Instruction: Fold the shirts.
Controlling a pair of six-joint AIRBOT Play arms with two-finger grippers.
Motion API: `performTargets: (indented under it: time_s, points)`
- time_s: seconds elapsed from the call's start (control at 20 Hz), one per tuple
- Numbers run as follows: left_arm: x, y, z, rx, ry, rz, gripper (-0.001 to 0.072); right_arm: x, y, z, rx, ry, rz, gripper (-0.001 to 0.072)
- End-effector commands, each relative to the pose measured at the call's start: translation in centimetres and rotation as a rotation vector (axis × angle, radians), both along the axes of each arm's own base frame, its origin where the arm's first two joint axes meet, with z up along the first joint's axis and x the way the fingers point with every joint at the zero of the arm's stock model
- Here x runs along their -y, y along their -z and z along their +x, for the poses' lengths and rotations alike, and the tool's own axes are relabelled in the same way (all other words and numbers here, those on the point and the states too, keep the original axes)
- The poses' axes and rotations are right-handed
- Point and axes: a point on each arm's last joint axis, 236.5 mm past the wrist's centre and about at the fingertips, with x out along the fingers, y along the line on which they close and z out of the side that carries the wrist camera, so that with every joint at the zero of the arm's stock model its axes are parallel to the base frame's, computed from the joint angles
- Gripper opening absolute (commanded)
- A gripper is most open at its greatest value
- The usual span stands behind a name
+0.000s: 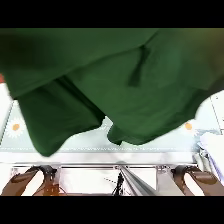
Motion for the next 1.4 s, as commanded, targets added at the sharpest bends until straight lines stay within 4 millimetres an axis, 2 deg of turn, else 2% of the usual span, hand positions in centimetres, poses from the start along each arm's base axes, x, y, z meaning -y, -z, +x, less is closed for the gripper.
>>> performTargets:
  time_s: [0.0, 0.2, 0.3, 0.4, 0.5, 0.6, 0.8, 0.9, 1.0, 1.05, 1.1, 1.15, 1.2, 1.25, 1.3, 1.35]
  points:
    - [-1.1, 7.1, 3.5, -0.22, 0.0, -0.016, 0.002, 1.0, 6.9, 6.0, -0.209, -0.008, -0.089, 0.0041]
    - [-1.5, 16.1, 9.0, -0.402, -0.034, -0.087, 0.002, 1.4, 14.5, 14.1, -0.35, -0.012, -0.079, 0.0041]
    - [-1.1, 20.4, 12.0, -0.433, -0.041, -0.092, 0.0021, 0.9, 17.9, 17.3, -0.394, -0.02, -0.036, 0.0041]
    - [-0.2, 24.5, 15.1, -0.445, -0.057, -0.086, 0.0021, -0.2, 20.9, 19.7, -0.437, -0.042, 0.036, 0.0041]
    - [0.8, 28.4, 17.2, -0.492, -0.06, -0.078, 0.002, -0.9, 23.9, 21.3, -0.483, -0.052, 0.084, 0.0041]
    - [1.6, 32.4, 18.5, -0.561, -0.074, -0.076, 0.0021, -0.9, 27.3, 22.1, -0.562, -0.034, 0.117, 0.0041]
    - [2.4, 38.1, 18.8, -0.687, -0.071, -0.07, 0.0021, -2.1, 33.4, 22.4, -0.705, -0.048, 0.127, 0.0041]
    - [2.6, 39.5, 18.6, -0.731, -0.068, -0.075, 0.0021, -3.1, 35.6, 22.5, -0.747, -0.064, 0.121, 0.0042]
    - [2.4, 39.5, 18.6, -0.734, -0.069, -0.077, 0.0051, -3.7, 36.6, 22.5, -0.765, -0.072, 0.119, 0.0043]
    - [2.0, 39.1, 18.7, -0.734, -0.063, -0.081, 0.0145, -4.0, 36.4, 22.6, -0.76, -0.077, 0.128, 0.0044]
    - [1.5, 38.5, 18.8, -0.734, -0.058, -0.087, 0.0197, -4.0, 35.8, 22.7, -0.746, -0.077, 0.146, 0.0053]
    - [0.7, 37.4, 19.0, -0.732, -0.047, -0.095, 0.0197, -4.0, 34.8, 22.7, -0.729, -0.078, 0.163, 0.0133]
    - [-0.4, 36.2, 19.2, -0.727, -0.038, -0.104, 0.0251, -3.8, 33.5, 22.6, -0.706, -0.084, 0.171, 0.0271]
    - [-1.6, 34.8, 19.3, -0.733, -0.036, -0.118, 0.0419, -3.2, 31.9, 22.3, -0.677, -0.088, 0.159, 0.0421]
    - [-3.1, 33.2, 19.2, -0.759, -0.05, -0.143, 0.054, -2.3, 30.2, 21.7, -0.648, -0.096, 0.129, 0.0456]
    - [-5.0, 32.0, 19.0, -0.79, -0.078, -0.159, 0.0703, -1.2, 28.9, 20.9, -0.629, -0.095, 0.087, 0.0455]
